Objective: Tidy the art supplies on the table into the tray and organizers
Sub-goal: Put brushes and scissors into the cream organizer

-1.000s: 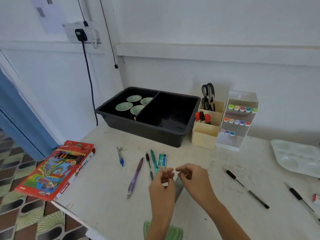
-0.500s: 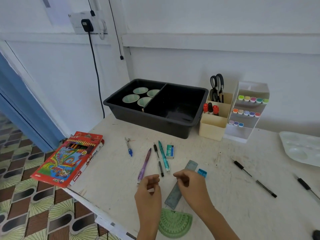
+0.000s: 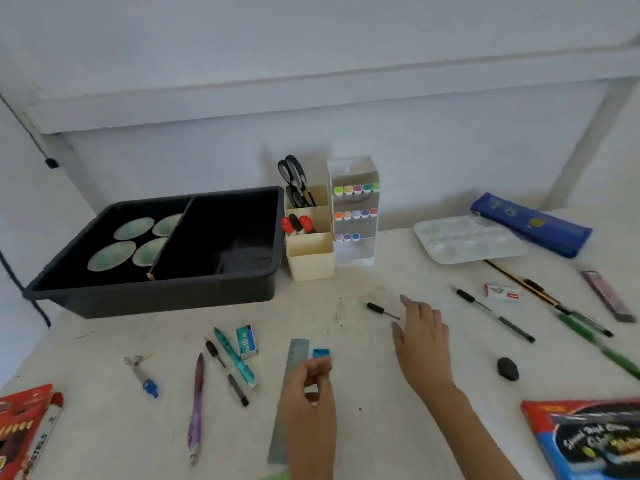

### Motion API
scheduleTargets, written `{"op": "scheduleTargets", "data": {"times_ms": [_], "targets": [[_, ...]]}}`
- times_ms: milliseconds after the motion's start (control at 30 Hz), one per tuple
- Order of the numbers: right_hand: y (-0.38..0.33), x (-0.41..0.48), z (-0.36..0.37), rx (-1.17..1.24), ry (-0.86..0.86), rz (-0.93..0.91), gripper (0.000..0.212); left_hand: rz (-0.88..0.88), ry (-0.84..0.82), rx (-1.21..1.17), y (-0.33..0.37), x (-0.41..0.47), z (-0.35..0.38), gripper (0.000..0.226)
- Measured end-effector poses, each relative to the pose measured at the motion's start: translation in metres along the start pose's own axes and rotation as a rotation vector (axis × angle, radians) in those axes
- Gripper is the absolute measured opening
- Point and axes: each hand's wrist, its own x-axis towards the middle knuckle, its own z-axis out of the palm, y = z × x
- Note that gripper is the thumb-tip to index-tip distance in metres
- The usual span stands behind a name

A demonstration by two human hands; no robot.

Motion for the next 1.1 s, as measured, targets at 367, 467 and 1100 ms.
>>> {"op": "scheduleTargets", "data": {"times_ms": [367,467,1100], "targets": [[0.035,0.001,-0.013,0.129,0.064,0.016,0.010,0.087,-0.175,0.067,0.016,-0.008,0.068,0.030],[0.060,0.008,-0.036,0.262,0.073,0.135,0.022,0.083,-0.246,0.123,0.028,-0.012,0.092,0.027],[0.192,0.026,-0.127,1.008,0.218,0.645,0.016,0.988,-0.762,0.669,0.057,-0.008,0.241,0.037]]}}
